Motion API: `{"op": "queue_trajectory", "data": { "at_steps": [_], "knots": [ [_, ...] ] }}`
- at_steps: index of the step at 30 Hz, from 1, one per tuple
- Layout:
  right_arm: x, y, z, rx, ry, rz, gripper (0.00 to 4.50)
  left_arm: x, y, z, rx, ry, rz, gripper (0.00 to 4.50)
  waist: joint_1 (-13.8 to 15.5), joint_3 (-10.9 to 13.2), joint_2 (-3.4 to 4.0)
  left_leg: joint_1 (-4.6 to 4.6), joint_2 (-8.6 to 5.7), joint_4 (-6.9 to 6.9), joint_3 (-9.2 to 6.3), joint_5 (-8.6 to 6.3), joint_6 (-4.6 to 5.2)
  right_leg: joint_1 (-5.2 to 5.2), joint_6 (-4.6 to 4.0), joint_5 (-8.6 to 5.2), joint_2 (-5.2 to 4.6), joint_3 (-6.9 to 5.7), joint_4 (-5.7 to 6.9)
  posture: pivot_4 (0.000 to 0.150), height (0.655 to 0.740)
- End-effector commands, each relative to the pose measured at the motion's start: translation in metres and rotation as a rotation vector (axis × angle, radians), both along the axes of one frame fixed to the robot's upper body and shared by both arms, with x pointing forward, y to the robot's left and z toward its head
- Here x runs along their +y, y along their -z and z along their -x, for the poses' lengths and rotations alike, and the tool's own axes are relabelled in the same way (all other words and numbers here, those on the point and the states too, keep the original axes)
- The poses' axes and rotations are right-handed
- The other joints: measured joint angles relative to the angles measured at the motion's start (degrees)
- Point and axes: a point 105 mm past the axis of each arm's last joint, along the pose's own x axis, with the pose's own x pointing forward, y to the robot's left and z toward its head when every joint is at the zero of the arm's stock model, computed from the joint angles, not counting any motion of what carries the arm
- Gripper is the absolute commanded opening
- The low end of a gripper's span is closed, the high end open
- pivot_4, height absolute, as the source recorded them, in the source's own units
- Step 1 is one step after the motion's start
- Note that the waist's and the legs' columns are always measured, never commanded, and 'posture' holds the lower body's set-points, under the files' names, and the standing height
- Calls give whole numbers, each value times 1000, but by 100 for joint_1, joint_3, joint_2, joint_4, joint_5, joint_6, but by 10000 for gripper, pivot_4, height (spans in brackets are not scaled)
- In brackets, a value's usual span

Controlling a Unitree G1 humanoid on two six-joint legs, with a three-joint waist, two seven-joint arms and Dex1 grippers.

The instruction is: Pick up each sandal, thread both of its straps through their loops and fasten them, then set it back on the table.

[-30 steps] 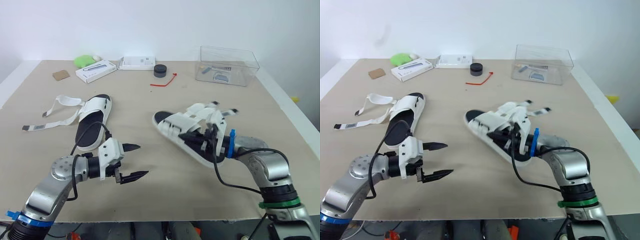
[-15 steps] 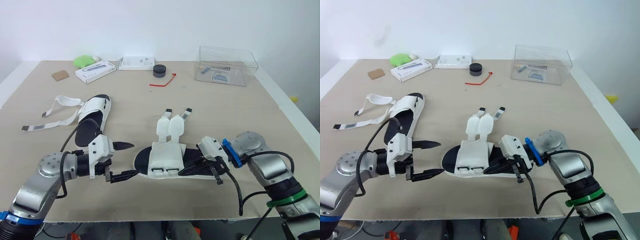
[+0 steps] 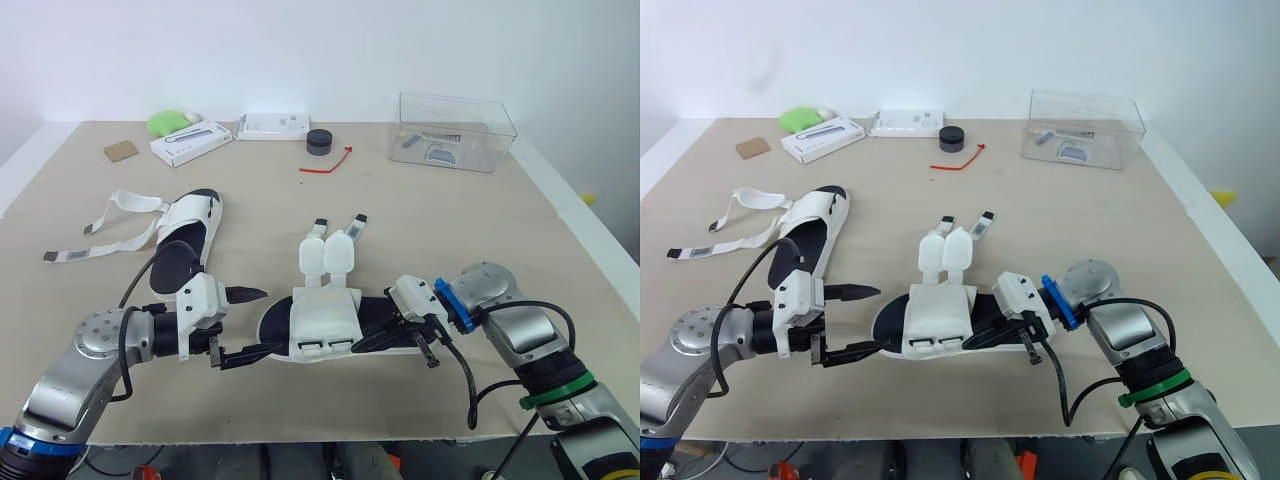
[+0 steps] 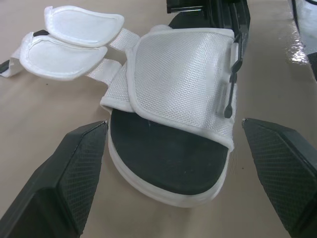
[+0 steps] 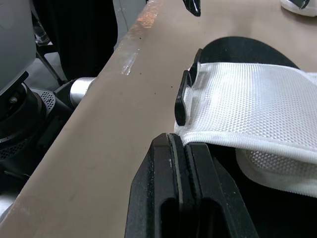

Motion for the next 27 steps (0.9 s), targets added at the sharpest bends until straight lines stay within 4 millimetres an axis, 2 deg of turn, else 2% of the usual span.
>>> {"op": "queue_trajectory", "data": {
  "at_steps": [1, 3, 5, 7, 8, 9, 10, 12, 15, 17, 19, 20, 21, 22, 23, 24, 25, 27],
  "knots": [
    [0, -10, 3, 1, -54, -9, 343, -1, -7, 1, -39, 20, -8, 45000, 0, 0, 0, 0, 0, 0, 0, 0, 0, 0, 0, 0, 0, 0, 0, 1500, 7400],
    [-1, -12, 2, 1, -43, -11, 343, -2, -6, 0, -35, 24, -13, 45000, 0, 0, 0, 0, 0, 0, 1, 0, 0, 0, -1, 1, -1, 0, 1, 1500, 7400],
    [-5, -12, 3, 9, -34, -6, 7582, -2, -5, -1, -34, 26, -19, 45000, 1, 0, 0, -1, -1, 0, 1, 0, 0, 0, -4, 2, -1, 0, 0, 1500, 7400],
    [-7, -17, 4, 5, -13, -33, 9697, -3, -4, -2, -31, 27, -22, 45000, 2, 0, 0, -1, -2, 0, 1, 0, 0, 0, -4, 2, -2, 0, 0, 1500, 7400],
    [-8, -21, 4, 7, 7, -58, 15745, -3, -3, -2, -30, 28, -24, 45000, 3, 0, 0, -1, -2, 0, 1, 0, 0, 0, -4, 2, -2, 0, 0, 1500, 7400],
    [-9, -27, 3, 5, 30, -90, 18428, -3, -2, -2, -30, 29, -26, 45000, 4, 0, 0, -1, -2, 0, 1, 0, 0, 0, -4, 2, -2, 0, 0, 1500, 7400],
    [-10, -31, 4, 23, 51, -105, 24209, -4, -2, -3, -29, 30, -27, 45000, 4, 0, 0, -2, -2, 0, -1, 0, 0, 1, -4, 2, -2, 0, 0, 1500, 7400],
    [-18, -38, 6, 72, 87, -105, 31144, -4, -1, -3, -31, 30, -27, 45000, 3, 1, 1, -2, -2, 0, 0, 0, 0, 0, -4, 2, -2, 0, 0, 1500, 7400],
    [-36, -46, 6, 142, 168, -105, 31144, -6, -3, -5, -37, 30, -16, 45000, 4, 1, 1, -1, -1, 0, 1, 0, 0, 0, -4, 2, -3, 0, 0, 1500, 7400],
    [-44, -56, -3, 194, 262, -149, 31144, -6, -3, -7, -36, 30, -9, 45000, 7, 1, 0, -1, -3, 0, -1, 0, 0, 2, -3, 1, -5, 0, 0, 1500, 7400],
    [-52, -64, -20, 261, 390, -175, 31144, -7, -1, -8, -31, 50, -13, 45000, 4, 0, -1, 1, -3, 0, -1, 0, 0, 3, -1, 1, -3, 0, 0, 1500, 7400],
    [-54, -66, -29, 287, 447, -183, 32073, -7, 0, -8, -32, 59, -21, 42420, 3, 0, -1, 2, -3, 0, 0, 0, 0, 3, 0, 1, -2, 1, 0, 1500, 7400],
    [-55, -69, -40, 307, 506, -202, 32073, -8, 2, -9, -32, 71, -31, 42420, -15, 0, 0, 3, -2, 0, 2, 0, 0, 3, 0, 2, -1, 1, 0, 1500, 7400],
    [-54, -71, -53, 339, 575, -228, 32364, -8, 6, -9, -31, 85, -50, 38831, -19, 1, 0, 8, 0, 0, 9, 1, -1, 2, 4, 4, 6, 3, 0, 1500, 7400],
    [-50, -71, -71, 398, 673, -253, 32364, -8, 10, -12, -41, 92, -78, 38831, -19, 1, 0, 10, -1, 1, 11, 6, 0, 1, 3, 9, 10, 5, 1, 1500, 7400],
    [-47, -70, -86, 463, 760, -271, 32364, -9, 14, -15, -47, 102, -103, 31561, -23, 0, -1, 11, -2, 1, 9, 9, 3, 3, 0, 11, 14, 5, 1, 1500, 7400],
    [-45, -69, -96, 517, 818, -281, 32364, -9, 17, -17, -53, 110, -123, 30978, -24, -1, -3, 12, -2, 1, 6, 9, 5, 5, -2, 11, 16, 5, 1, 1500, 7400],
    [-42, -66, -108, 638, 891, -279, 32364, -9, 21, -19, -60, 128, -155, 21979, -16, -1, -2, 2, 2, 1, -2, 17, 7, -1, -27, 23, 28, 4, 2, 1500, 7400]
  ]
}}
